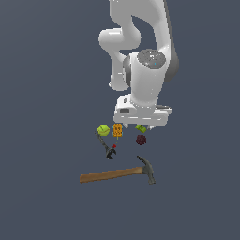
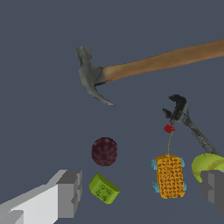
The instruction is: Pick up a designated object from a clutter of objects.
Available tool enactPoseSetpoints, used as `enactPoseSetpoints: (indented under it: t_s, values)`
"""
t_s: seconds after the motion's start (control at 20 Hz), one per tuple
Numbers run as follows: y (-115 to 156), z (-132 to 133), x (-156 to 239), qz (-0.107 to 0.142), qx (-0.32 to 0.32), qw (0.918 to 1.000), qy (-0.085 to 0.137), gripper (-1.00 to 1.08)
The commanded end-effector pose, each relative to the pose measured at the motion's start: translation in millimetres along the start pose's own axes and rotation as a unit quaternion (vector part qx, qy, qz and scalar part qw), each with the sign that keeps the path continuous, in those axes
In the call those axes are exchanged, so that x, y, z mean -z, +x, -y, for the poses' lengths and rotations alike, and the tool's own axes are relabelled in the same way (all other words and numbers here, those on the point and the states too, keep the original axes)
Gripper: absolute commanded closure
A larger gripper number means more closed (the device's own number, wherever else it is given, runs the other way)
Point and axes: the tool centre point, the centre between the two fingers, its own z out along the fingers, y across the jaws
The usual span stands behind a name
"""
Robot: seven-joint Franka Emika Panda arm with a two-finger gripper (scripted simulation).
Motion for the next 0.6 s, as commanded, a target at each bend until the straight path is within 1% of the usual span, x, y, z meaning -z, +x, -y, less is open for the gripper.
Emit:
enactPoseSetpoints:
  t_s: [0.0, 0.25, 0.55]
  values:
    - [-5.5, 9.4, -26.5, 0.001, -0.013, 0.9999, -0.001, -0.92]
    - [-17.5, 23.2, -67.0, 0.002, -0.032, 0.9995, -0.002, -0.92]
    - [-29.1, 32.9, -96.2, 0.004, -0.047, 0.9989, -0.002, -0.92]
